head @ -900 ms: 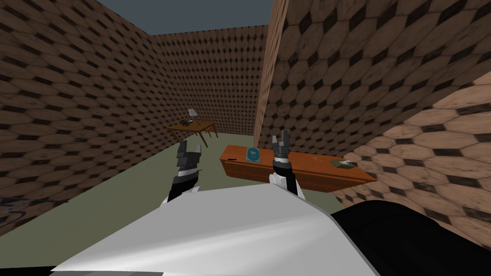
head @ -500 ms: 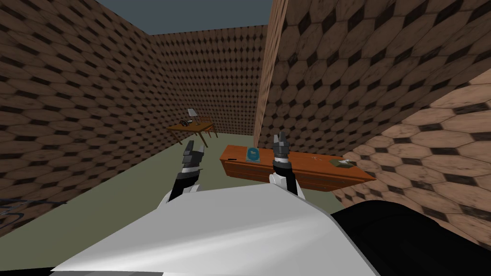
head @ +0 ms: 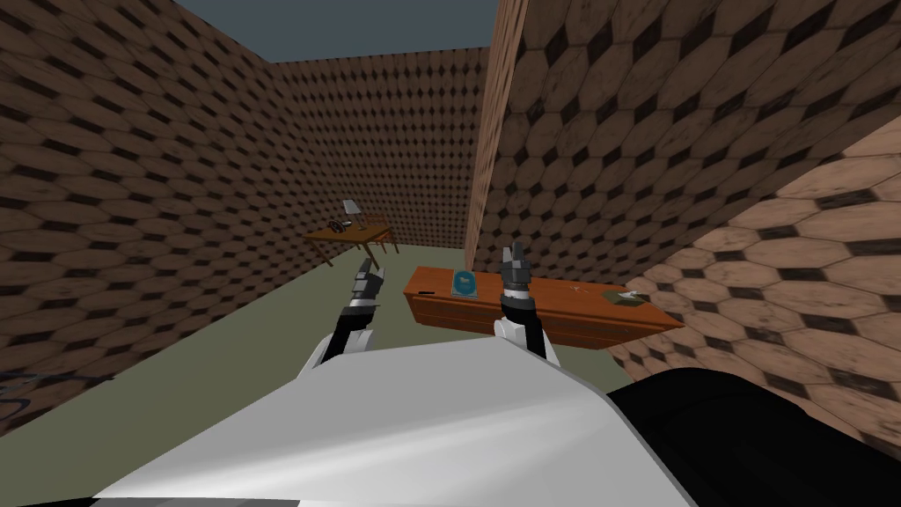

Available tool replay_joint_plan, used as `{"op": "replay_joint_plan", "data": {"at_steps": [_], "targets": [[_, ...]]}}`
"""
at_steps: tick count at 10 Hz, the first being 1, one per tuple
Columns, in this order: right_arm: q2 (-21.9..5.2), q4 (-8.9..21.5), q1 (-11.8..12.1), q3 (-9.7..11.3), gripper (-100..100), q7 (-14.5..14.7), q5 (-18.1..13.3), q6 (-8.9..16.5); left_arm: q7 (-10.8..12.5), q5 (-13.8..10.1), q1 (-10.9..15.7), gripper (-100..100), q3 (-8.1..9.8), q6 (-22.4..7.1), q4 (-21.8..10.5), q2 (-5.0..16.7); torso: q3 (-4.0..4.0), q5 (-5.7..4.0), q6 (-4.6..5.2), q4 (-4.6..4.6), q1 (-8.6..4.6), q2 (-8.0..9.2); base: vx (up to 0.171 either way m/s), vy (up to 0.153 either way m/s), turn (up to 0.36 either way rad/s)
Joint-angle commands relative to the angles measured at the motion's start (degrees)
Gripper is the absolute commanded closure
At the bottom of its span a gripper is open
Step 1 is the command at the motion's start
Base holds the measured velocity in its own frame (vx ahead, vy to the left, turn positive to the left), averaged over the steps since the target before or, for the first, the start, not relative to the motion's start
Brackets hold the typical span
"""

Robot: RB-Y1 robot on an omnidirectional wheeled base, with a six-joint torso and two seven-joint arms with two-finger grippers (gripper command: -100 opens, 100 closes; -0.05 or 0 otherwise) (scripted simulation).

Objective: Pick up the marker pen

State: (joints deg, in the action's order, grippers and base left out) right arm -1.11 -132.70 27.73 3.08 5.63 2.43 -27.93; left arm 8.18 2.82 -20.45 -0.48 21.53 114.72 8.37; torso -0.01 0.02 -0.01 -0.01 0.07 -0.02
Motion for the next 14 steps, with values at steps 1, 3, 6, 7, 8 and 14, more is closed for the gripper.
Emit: {"op": "replay_joint_plan", "data": {"at_steps": [1, 3, 6, 7, 8, 14], "targets": [[0.0, 0.0, 0.0, 0.0, 0, 0.0, 0.0, 0.0, 0.4, -0.5, 1.9, -100, 0.19, -1.3, -2.9, 0.9, 0.0, 0.0, 0.0, 0.0, 0.0, 0.0, 0.001, 0.011, -0.015], [0.0, 0.0, 0.0, 0.0, 0, 0.0, 0.0, 0.0, 0.6, -1.1, 5.6, -100, 0.23, -4.3, -7.0, 1.9, -0.01, 0.0, 0.01, 0.0, 0.0, -0.01, 0.0, 0.021, -0.039], [0.0, 0.0, 0.0, 0.0, 0, 0.0, 0.0, 0.0, 0.9, -1.7, 9.8, -100, 0.3, -7.7, -12.5, 2.8, 0.0, 0.0, 0.0, 0.0, -0.01, -0.01, 0.0, 0.015, -0.022], [0.0, 0.0, 0.0, 0.0, 0, 0.0, 0.0, 0.0, 0.9, -1.7, 10.1, -100, 0.3, -8.3, -13.4, 2.8, -0.01, 0.0, 0.01, 0.0, 0.0, -0.02, 0.002, 0.014, -0.024], [0.0, 0.0, 0.0, 0.0, 0, 0.0, 0.0, 0.0, 1.0, -2.1, 12.3, -100, 0.34, -10.2, -15.8, 3.1, -0.01, -0.01, 0.0, 0.0, -0.02, -0.01, 0.005, 0.012, -0.034], [0.0, 0.0, 0.0, 0.0, 0, 0.0, 0.0, 0.0, 1.2, -3.1, 19.0, -100, 0.54, -16.6, -24.4, 3.7, -0.02, -0.01, -0.01, -0.01, -0.05, -0.04, 0.01, 0.011, -0.026]]}}
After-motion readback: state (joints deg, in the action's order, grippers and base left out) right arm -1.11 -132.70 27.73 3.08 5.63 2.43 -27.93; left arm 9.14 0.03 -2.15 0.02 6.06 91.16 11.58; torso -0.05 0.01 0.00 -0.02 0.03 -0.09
